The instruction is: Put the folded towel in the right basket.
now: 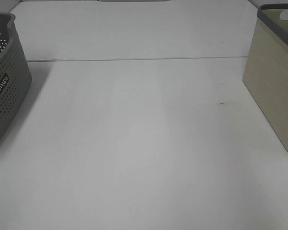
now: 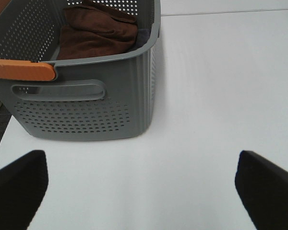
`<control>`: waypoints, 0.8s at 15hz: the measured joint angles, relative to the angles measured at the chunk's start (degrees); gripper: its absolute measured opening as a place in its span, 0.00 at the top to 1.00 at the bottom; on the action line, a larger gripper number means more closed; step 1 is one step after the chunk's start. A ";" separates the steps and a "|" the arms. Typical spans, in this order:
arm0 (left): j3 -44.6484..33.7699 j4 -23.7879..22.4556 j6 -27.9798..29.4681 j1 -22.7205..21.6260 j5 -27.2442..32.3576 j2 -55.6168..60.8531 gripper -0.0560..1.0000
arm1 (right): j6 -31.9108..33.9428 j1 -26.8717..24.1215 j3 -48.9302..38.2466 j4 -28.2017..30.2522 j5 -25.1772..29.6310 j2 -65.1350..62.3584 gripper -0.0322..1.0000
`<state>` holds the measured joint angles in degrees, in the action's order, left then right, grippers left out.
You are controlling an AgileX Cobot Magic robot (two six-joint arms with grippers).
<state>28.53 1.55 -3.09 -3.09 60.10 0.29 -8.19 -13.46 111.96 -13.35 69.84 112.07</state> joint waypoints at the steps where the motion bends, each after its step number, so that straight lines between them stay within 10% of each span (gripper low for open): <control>1: 0.00 -0.17 0.00 0.00 0.00 0.00 0.01 | 0.29 0.74 0.00 -0.06 0.00 0.00 0.03; 12: 0.00 -1.55 -0.06 0.00 0.00 0.00 0.01 | 11.17 22.23 -5.39 7.56 -0.06 -12.89 0.01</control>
<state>28.53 0.00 -3.15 -3.09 60.10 0.29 2.98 8.77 106.57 -5.79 69.79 99.18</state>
